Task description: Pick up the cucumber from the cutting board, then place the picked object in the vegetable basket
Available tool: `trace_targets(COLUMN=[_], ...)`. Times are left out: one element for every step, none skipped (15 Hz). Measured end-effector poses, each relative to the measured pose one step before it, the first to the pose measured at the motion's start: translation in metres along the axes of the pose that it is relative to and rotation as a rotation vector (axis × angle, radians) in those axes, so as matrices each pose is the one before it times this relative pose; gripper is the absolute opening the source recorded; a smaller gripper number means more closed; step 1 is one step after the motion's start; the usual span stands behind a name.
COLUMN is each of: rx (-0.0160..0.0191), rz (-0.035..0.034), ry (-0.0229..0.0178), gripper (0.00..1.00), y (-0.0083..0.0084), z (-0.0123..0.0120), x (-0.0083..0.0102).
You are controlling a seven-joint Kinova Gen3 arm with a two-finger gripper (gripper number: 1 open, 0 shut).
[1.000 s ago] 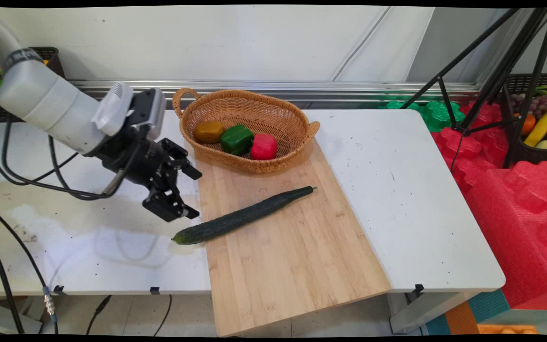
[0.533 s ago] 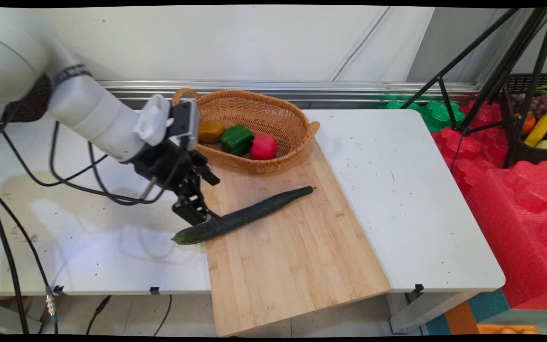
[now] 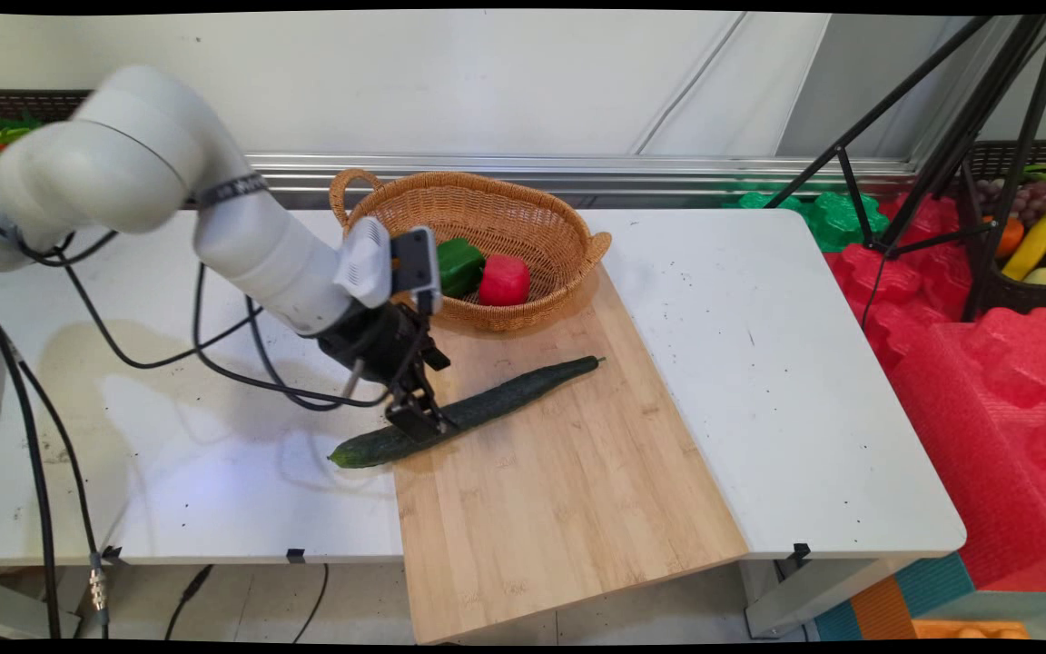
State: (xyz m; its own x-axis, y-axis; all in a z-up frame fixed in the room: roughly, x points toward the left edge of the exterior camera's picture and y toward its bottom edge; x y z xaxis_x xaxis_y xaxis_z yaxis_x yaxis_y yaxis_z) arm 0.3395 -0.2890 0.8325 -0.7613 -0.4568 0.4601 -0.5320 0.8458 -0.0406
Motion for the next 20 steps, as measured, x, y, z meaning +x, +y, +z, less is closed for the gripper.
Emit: trace_targets(rx=[0.00301, 0.00357, 0.0033, 0.00164, -0.00147, -0.00135, -0.0016, -0.00136, -0.00195, -0.00179, -0.00136, 0.00063, 0.00155, 0.00458, 0.00492, 0.00326, 0.00301, 0.00327, 0.00309, 0.00453], rz=[-0.00563, -0.00622, -0.00607, -0.00553, -0.00347, -0.00276, -0.00111, -0.00202, -0.00188, -0.00228, -0.00351, -0.00464, -0.00316, -0.00451, -0.00476, -0.00277, -0.00206, -0.00132, -0.00154, -0.00186], ry=[-0.00369, -0.0025, -0.00275, -0.00325, -0.00316, -0.0023, -0.00102, -0.00122, -0.00085, -0.00045, 0.00243, 0.00236, 0.00304, 0.00365, 0.00474, 0.00362, 0.00453, 0.00501, 0.00608, 0.00943], gripper=[1.0, 1.0, 1.0, 1.0, 1.0, 1.0, 1.0, 1.0, 1.0, 1.0, 0.0, 0.0, 0.0, 0.0, 0.0, 0.0, 0.0, 0.0, 0.0, 0.0], y=[-0.00008, -0.00015, -0.00003, 0.00013, 0.00059, 0.00057, 0.00059, 0.00061, 0.00081, 0.00092, 0.00117, 0.00084, 0.00061, 0.00047, 0.00044, 0.00027, 0.0003, 0.0003, 0.00034, 0.00049], z=[0.00542, 0.00492, 0.00544, 0.00508, 0.00405, 0.00272, 0.0015, 0.00166, 0.00117, 0.00111, 0.00054, -0.00027, -0.00078, -0.00194, -0.0029, -0.00233, -0.00316, -0.00345, -0.00437, -0.00634], x=[0.00147, 0.00124, 0.00138, 0.00078, -0.00002, -0.00039, -0.00038, -0.00052, -0.00064, -0.00059, -0.00053, -0.0009, -0.00039, -0.00077, -0.00073, -0.00035, -0.00004, 0.00031, 0.00051, 0.00103])
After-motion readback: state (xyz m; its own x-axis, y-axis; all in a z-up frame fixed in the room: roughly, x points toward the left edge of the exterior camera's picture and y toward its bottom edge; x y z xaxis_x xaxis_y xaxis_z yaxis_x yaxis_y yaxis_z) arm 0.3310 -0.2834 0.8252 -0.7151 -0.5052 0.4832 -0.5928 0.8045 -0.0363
